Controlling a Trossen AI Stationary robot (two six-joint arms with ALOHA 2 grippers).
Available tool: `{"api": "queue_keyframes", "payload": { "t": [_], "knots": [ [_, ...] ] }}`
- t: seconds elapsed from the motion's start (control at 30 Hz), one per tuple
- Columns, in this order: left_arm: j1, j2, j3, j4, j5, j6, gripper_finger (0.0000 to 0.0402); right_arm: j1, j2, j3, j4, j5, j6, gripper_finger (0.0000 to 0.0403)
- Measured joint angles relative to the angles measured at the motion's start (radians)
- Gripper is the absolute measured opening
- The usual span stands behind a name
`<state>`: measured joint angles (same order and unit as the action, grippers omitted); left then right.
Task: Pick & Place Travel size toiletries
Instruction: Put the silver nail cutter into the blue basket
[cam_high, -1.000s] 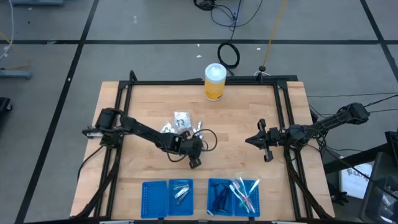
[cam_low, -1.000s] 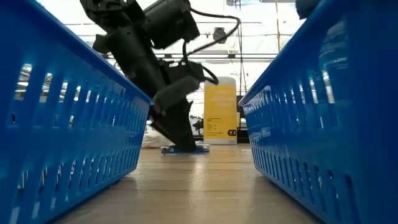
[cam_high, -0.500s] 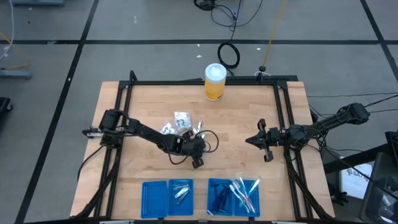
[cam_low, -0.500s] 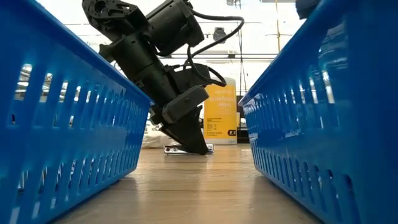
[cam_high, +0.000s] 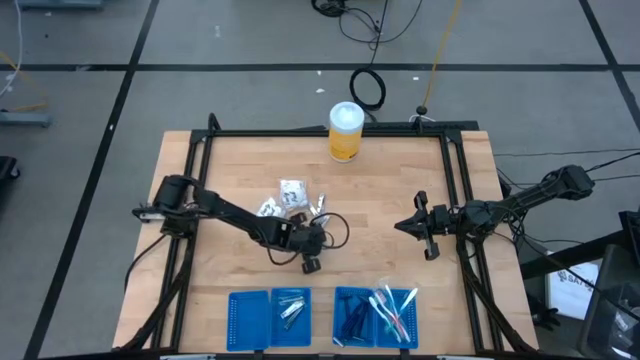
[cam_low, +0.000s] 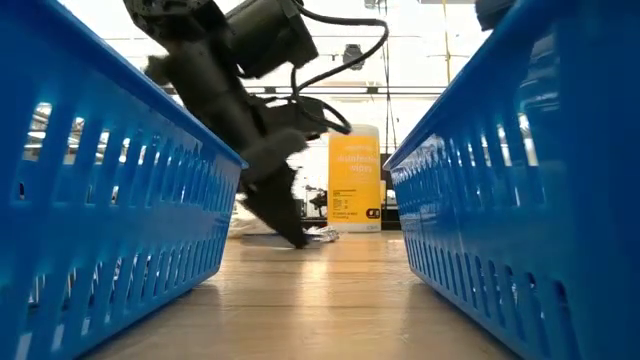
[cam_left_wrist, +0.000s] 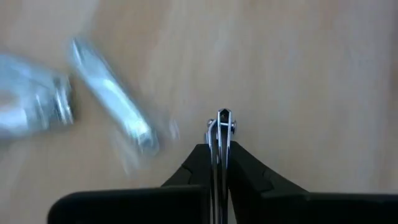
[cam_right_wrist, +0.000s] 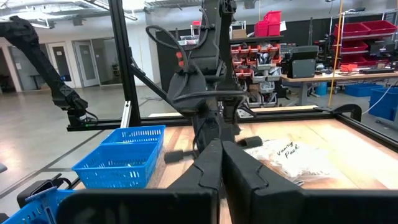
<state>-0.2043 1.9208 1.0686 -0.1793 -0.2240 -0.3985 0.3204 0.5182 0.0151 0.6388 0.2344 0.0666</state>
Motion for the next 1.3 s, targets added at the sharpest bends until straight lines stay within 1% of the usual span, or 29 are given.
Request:
{"api": "queue_keyframes", "payload": {
  "t": [0.07, 0.13, 0.2, 0.3, 0.4, 0.5, 0.57, 0.67, 0.83, 0.93, 1.03, 1.17, 1.3],
  "knots": [
    [-0.015, -0.049, -0.005, -0.023, 0.011, -0.009, 0.0028, 0.000, 0.000, 0.000, 0.000, 0.000, 0.000, 0.0004],
    [-0.034, -0.108, -0.001, -0.006, 0.010, -0.054, 0.0030, 0.000, 0.000, 0.000, 0.000, 0.000, 0.000, 0.0004],
    [-0.058, -0.171, 0.001, -0.020, 0.012, -0.132, 0.0024, 0.000, 0.000, 0.000, 0.000, 0.000, 0.000, 0.0004],
    [-0.105, -0.245, 0.001, -0.032, 0.041, -0.231, 0.0011, 0.000, 0.000, 0.000, -0.001, 0.000, 0.000, 0.0004],
    [-0.176, -0.312, 0.003, -0.019, 0.048, -0.252, 0.0008, 0.000, 0.000, 0.000, 0.000, 0.000, 0.000, 0.0004],
    [-0.253, -0.341, 0.003, -0.017, 0.048, -0.241, 0.0022, 0.000, 0.000, 0.000, 0.000, 0.000, 0.000, 0.0004],
    [-0.300, -0.343, 0.003, -0.011, 0.048, -0.240, 0.0031, 0.000, 0.000, 0.000, 0.000, 0.000, 0.000, 0.0004],
    [-0.357, -0.335, 0.003, 0.005, 0.044, -0.239, 0.0034, 0.000, 0.000, 0.000, 0.000, 0.000, 0.000, 0.0004],
    [-0.404, -0.271, 0.003, 0.003, 0.056, -0.226, 0.0011, 0.000, 0.000, 0.000, 0.000, 0.000, 0.000, 0.0004],
    [-0.409, -0.225, 0.003, 0.003, 0.111, -0.203, 0.0009, 0.000, 0.000, 0.000, 0.000, 0.000, 0.000, 0.0004],
    [-0.407, -0.182, 0.003, 0.001, 0.162, -0.199, 0.0028, 0.000, 0.000, 0.000, 0.000, 0.000, 0.000, 0.0004],
    [-0.393, -0.149, 0.003, -0.002, 0.184, -0.174, 0.0055, 0.000, 0.000, 0.000, 0.000, 0.000, 0.000, 0.0004],
    [-0.371, -0.141, 0.003, -0.007, 0.190, -0.160, 0.0054, 0.000, 0.000, 0.000, 0.000, 0.000, 0.000, 0.0004]
  ]
}}
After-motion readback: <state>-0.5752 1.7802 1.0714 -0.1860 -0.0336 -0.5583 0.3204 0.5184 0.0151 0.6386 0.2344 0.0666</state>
